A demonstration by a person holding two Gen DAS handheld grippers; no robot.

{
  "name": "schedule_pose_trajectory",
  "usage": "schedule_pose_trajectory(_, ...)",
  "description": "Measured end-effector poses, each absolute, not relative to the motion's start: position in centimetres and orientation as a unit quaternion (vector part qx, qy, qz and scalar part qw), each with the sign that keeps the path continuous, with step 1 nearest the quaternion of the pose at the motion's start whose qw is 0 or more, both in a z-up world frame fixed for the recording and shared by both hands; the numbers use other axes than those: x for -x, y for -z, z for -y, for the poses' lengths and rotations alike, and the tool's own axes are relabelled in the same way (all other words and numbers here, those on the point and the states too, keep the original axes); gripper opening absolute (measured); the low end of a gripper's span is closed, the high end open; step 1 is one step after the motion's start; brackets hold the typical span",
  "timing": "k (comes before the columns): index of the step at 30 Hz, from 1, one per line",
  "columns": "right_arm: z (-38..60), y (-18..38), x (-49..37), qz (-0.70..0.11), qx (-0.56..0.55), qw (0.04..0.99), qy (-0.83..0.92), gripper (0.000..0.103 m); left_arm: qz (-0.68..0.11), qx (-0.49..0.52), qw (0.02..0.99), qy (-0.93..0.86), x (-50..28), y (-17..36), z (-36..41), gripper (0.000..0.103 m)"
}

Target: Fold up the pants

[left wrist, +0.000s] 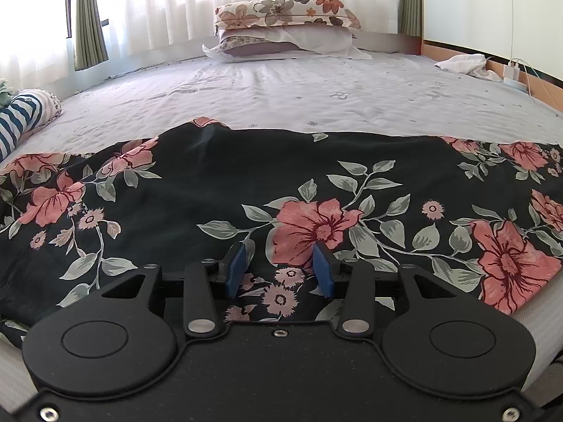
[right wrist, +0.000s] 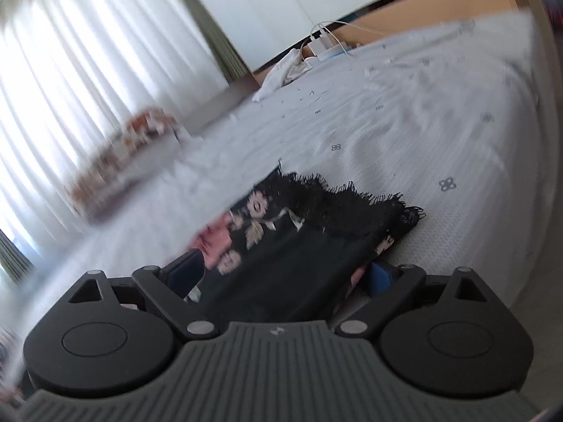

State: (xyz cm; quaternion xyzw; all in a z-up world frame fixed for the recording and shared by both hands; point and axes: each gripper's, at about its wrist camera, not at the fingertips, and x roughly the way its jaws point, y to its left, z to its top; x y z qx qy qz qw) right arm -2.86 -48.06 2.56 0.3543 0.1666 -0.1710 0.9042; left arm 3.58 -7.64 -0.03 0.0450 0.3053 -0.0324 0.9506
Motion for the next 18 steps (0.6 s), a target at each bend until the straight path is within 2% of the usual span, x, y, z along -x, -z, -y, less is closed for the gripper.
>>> schedule_pose_trajectory(2,49.0,-2.3,3.0,-0.154,-0.379,0.899,0.158,0.098,-0.304,-0.046,0.951,0.03,-3.5,0.1,7.7,0.042)
schedule_pose_trajectory(7,48.4,-2.7,0.7,-0.187,-0.326,0.913,0.159,0.099,-0.305,-0.051,0.951,0.026,-3.4,-0.2,7.8,0.042)
schedule_pose_trajectory(13,48.6,-2.7,-2.1,-0.219,-0.274,0.921,0.168,0.099,-0.322,0.009,0.946,0.03,-3.0,-1.9,5.1,0.043)
schedule_pose_trajectory(15,49.0,-2.6,-2.5,-0.223,-0.273,0.922,0.163,0.098,-0.318,0.005,0.948,0.017,-2.8,-2.2,4.1,0.052)
schedule_pose_trajectory(16,49.1,-2.6,-2.6,-0.225,-0.271,0.922,0.162,0.096,-0.316,-0.004,0.949,0.015,-2.8,-2.3,3.8,0.062)
schedule_pose_trajectory(17,49.1,-2.7,-2.7,-0.23,-0.267,0.921,0.166,0.09,-0.315,-0.014,0.949,0.013,-2.8,-2.3,3.5,0.07)
schedule_pose_trajectory(18,48.9,-2.8,-2.8,-0.234,-0.262,0.92,0.175,0.085,-0.313,-0.021,0.949,0.008,-2.9,-2.3,3.1,0.072)
